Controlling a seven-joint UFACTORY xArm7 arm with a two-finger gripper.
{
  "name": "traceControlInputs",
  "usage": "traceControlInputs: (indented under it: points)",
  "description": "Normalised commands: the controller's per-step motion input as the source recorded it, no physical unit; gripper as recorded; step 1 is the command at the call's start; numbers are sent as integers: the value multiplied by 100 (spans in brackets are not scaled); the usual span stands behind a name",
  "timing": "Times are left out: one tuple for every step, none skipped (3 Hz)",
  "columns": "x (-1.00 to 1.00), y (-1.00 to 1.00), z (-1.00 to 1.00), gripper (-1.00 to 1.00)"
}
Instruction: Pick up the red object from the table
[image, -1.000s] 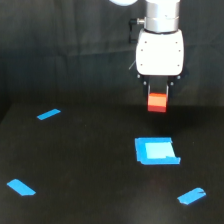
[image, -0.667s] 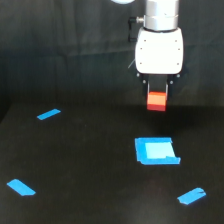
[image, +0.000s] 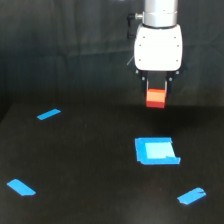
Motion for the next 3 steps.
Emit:
traceControlInputs:
  points:
    - [-7, -8, 40, -100]
    - [-13, 5, 21, -100]
    - [-2, -2, 25, -97]
